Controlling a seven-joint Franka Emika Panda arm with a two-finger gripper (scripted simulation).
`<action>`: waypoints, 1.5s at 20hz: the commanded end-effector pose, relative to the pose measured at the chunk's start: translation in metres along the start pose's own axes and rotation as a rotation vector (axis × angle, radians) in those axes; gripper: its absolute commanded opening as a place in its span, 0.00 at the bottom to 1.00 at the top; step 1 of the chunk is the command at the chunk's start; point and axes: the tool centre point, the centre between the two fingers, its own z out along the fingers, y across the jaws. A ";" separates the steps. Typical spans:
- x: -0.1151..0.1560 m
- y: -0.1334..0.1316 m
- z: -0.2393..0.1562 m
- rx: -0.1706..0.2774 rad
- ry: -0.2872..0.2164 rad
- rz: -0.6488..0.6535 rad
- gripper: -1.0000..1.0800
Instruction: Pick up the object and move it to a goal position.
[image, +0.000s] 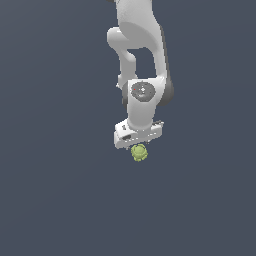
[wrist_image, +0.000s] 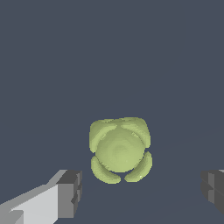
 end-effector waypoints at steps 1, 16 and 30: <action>0.000 -0.004 0.008 -0.003 0.002 -0.041 0.96; -0.001 -0.008 0.040 -0.004 0.001 -0.075 0.96; 0.000 -0.008 0.066 -0.004 0.002 -0.078 0.00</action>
